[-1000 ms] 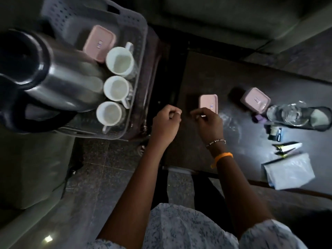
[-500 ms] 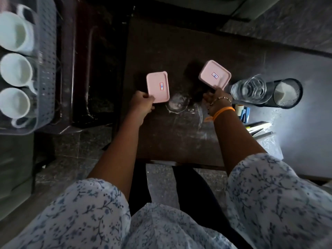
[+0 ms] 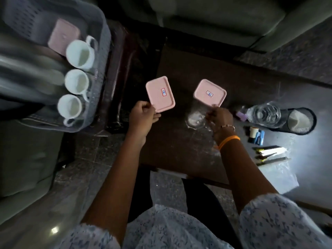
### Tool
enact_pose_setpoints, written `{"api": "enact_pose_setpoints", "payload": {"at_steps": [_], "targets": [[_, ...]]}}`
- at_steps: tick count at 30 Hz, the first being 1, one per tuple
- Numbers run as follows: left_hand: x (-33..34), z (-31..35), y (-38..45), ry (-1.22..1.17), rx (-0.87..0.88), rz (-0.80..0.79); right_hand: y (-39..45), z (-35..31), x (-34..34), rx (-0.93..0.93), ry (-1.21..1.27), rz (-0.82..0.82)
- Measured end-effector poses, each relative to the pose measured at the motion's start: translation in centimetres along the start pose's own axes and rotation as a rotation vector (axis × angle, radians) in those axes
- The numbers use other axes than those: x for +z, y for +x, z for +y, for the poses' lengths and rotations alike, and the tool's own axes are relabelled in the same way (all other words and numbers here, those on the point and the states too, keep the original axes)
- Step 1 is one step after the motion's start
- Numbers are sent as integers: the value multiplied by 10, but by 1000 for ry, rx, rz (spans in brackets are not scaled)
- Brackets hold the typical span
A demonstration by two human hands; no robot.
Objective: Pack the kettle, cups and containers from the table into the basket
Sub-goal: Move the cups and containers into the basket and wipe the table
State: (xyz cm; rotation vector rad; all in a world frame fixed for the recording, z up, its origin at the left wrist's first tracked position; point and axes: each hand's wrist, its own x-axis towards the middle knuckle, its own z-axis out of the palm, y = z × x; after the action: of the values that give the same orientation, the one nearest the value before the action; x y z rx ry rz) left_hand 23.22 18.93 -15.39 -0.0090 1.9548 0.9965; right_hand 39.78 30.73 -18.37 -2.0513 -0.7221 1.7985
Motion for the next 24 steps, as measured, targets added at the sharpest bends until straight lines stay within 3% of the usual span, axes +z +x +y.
{"api": "enact_pose_setpoints", "payload": {"at_steps": [7,13,20,24], "targets": [[-103,54,9,136,307,173,-75,-2,83,-165,-8,-226],[-164,125,51,428,497,337,-107,-4,139,-195,14,-252],[-183,173,103,745,407,437,-116,-6,165,-211,34,-240],[-188,175,126,1081,360,428,-117,-9,172,-241,-51,-250]]}}
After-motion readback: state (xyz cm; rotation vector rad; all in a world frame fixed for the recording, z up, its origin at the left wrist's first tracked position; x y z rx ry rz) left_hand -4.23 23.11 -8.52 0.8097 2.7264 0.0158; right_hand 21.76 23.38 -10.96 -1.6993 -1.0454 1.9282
